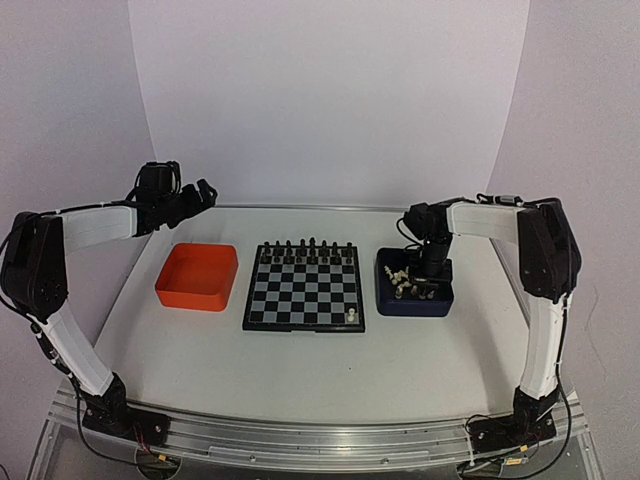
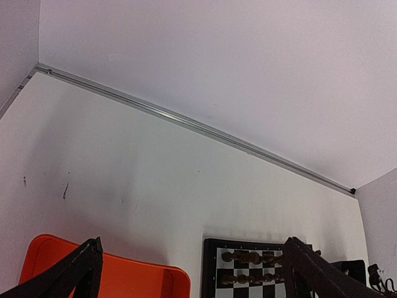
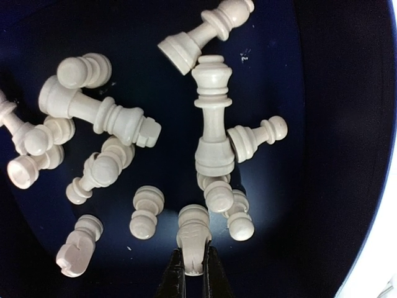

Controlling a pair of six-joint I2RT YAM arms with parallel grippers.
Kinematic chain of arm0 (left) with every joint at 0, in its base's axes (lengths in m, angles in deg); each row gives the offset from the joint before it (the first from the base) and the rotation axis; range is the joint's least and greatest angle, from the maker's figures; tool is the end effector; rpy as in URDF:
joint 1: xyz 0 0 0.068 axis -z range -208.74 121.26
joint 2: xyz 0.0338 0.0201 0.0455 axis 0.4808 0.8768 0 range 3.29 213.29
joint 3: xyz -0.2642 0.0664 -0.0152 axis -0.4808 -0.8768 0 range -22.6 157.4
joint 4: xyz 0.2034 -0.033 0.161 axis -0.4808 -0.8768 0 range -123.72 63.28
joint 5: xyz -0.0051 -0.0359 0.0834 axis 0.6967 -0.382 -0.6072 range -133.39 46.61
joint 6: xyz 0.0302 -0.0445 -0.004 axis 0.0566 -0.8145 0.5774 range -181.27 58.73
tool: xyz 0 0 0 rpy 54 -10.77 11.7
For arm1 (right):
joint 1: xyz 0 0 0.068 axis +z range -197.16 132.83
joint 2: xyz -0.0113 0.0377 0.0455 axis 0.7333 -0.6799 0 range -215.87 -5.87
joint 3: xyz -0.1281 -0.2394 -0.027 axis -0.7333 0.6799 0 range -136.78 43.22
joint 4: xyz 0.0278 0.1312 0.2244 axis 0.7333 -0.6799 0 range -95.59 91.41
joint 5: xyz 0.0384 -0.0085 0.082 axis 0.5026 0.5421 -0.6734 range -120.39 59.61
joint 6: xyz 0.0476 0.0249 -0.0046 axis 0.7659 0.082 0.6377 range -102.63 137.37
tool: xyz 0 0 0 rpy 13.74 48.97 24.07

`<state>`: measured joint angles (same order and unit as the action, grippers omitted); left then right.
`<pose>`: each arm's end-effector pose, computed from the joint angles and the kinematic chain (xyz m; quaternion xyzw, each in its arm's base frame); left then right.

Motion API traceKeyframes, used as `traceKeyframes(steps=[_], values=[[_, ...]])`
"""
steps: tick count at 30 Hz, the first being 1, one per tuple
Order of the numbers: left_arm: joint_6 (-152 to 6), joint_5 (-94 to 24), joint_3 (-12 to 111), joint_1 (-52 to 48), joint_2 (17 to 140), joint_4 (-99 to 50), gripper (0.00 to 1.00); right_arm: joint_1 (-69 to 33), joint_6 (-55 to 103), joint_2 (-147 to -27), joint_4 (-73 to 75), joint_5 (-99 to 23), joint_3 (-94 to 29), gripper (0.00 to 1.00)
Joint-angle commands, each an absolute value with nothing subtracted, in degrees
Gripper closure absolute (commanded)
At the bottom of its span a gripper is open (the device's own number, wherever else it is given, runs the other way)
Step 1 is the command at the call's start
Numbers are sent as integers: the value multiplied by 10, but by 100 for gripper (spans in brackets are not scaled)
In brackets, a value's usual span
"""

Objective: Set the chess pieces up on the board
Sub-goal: Pick up the chess piece from the storage box, then place the chess piece on the chessboard.

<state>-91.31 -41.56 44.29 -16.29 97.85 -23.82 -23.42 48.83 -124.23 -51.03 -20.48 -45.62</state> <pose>0.3761 -0.0842 0.2701 -0.1203 0.8336 -0.2078 0.4975 0.3717 0.1568 0.1693 0.0729 0.9912 -0.0440 0.1017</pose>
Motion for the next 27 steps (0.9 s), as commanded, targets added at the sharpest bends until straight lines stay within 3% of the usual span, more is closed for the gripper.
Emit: traceKeyframes(steps=[1,13,27], values=[[-914,-412,437,-161,951,-218,0,-234,478,-1199,-523,-202,-485,100],[-912,-404,439,-161,950,-219,0,-234,456,-1152,-523,-231,-493,100],[-937,-390,417,-160,935,-237,0,-195,425,-1139,-537,-350,-553,100]])
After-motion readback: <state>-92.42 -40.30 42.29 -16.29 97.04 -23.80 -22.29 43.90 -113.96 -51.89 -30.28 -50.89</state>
